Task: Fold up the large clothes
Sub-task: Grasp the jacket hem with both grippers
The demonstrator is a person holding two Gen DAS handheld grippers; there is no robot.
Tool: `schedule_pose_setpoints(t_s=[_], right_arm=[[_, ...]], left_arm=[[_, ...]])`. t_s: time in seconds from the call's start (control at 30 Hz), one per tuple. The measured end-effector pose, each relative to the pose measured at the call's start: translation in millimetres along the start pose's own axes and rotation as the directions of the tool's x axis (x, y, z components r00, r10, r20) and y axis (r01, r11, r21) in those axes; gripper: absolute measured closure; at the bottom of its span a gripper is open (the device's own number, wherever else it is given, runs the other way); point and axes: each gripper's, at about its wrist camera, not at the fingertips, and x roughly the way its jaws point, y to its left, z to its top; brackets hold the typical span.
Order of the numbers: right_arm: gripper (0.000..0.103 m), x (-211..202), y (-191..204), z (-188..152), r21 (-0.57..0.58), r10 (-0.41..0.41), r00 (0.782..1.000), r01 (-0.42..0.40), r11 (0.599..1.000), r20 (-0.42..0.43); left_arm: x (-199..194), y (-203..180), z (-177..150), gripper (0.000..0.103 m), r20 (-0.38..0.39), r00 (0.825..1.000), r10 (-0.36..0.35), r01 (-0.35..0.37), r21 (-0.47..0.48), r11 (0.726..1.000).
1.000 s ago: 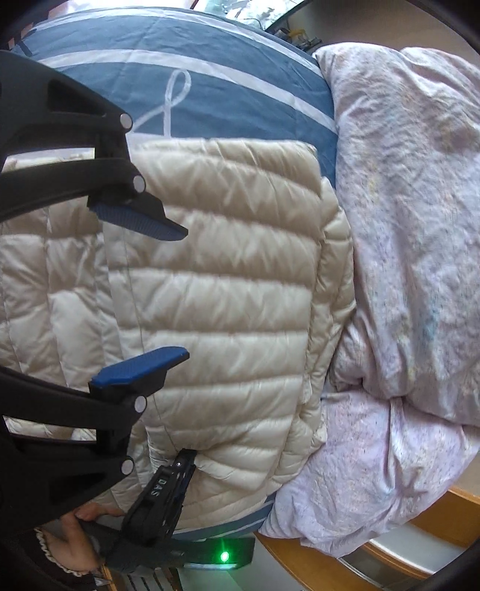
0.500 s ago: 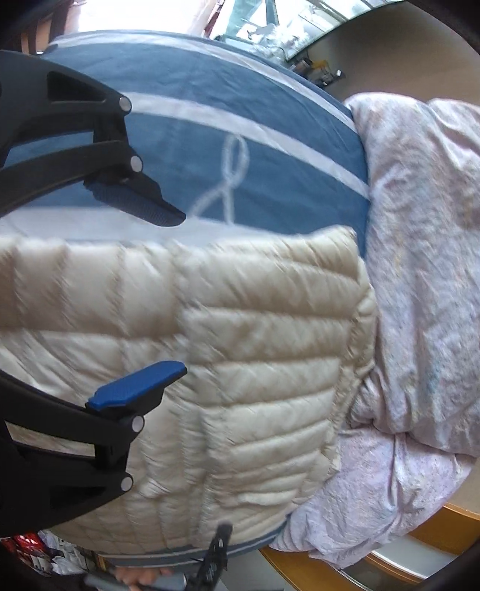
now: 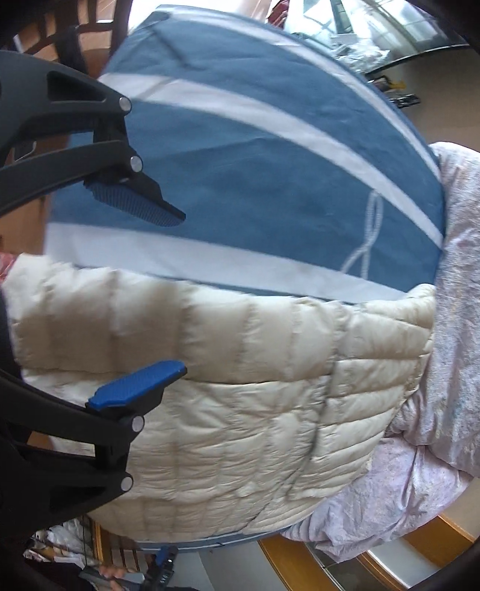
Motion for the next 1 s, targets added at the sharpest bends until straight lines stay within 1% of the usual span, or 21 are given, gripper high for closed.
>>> schedule_pose_setpoints(t_s=[0.13,0.3,0.4,0.43,0.5,0.53,0.63,0.7,0.73,0.83,0.87,0.9,0.93,0.97,1.0], right_arm=[[0.024,1.7,-17.2,-16.4,0.003,0.032,0.999,-0.032,0.999,-0.04],[0.037,9.6,-22.4,-33.8,-0.005,0.118,0.989,-0.119,0.993,-0.094],[0.041,14.8,-26.5,-45.0,-0.006,0.161,0.979,-0.163,0.987,-0.123],[0.041,12.9,-27.6,-48.2,-0.008,0.172,0.978,-0.175,0.985,-0.114],[0.044,13.9,-29.4,-51.4,0.001,0.217,0.968,-0.219,0.976,-0.126],[0.046,15.1,-30.0,-54.1,0.008,0.246,0.959,-0.247,0.969,-0.137],[0.048,16.8,-31.4,-60.7,0.007,0.287,0.946,-0.289,0.957,-0.151],[0.051,19.5,-30.9,-64.9,0.014,0.314,0.934,-0.317,0.948,-0.171],[0.052,19.4,-32.6,-67.7,0.014,0.32,0.93,-0.323,0.946,-0.178],[0.052,18.1,-31.0,-70.4,0.006,0.324,0.93,-0.328,0.945,-0.176],[0.061,18.6,-30.7,-70.9,0.009,0.333,0.926,-0.336,0.942,-0.18],[0.074,20.9,-29.1,-67.6,0.013,0.34,0.922,-0.343,0.939,-0.185],[0.078,21.4,-27.8,-68.0,0.011,0.339,0.922,-0.343,0.939,-0.188],[0.087,19.7,-25.5,-67.8,0.0,0.342,0.922,-0.348,0.937,-0.181],[0.091,16.8,-23.2,-66.7,-0.008,0.35,0.921,-0.356,0.934,-0.171]], left_arm=[[3.2,-3.8,-18.9,0.032,-0.022,1.0,0.007,-0.007,-0.006,1.0],[5.3,-8.5,-41.2,0.038,-0.042,0.999,-0.003,0.002,-0.02,1.0],[7.7,-7.5,-54.2,0.041,-0.051,0.999,0.003,-0.005,-0.041,0.999],[8.1,-7.0,-57.4,0.043,-0.052,0.999,0.001,-0.004,-0.05,0.999],[5.0,-6.3,-63.9,0.043,-0.04,0.999,0.002,-0.004,-0.059,0.998],[3.4,-6.0,-67.3,0.045,-0.037,0.999,0.001,-0.004,-0.065,0.998],[-0.3,-4.5,-75.9,0.052,-0.032,0.999,-0.012,0.009,-0.083,0.997],[-1.8,-3.7,-80.2,0.057,-0.03,0.999,-0.02,0.017,-0.094,0.995],[-2.7,-3.6,-82.6,0.058,-0.029,0.999,-0.024,0.021,-0.1,0.995],[-4.5,-3.2,-87.4,0.064,-0.027,0.999,-0.03,0.027,-0.11,0.994],[-4.7,-4.0,-88.2,0.069,-0.026,0.999,-0.032,0.029,-0.112,0.993],[-5.0,-4.5,-88.4,0.072,-0.025,0.999,-0.033,0.03,-0.112,0.993],[-6.0,-5.8,-88.3,0.08,-0.021,0.999,-0.032,0.029,-0.111,0.993],[-7.4,-8.0,-87.2,0.087,-0.018,0.999,-0.03,0.028,-0.105,0.994],[-10.1,-10.3,-86.0,0.09,-0.013,1.0,-0.025,0.024,-0.096,0.995]])
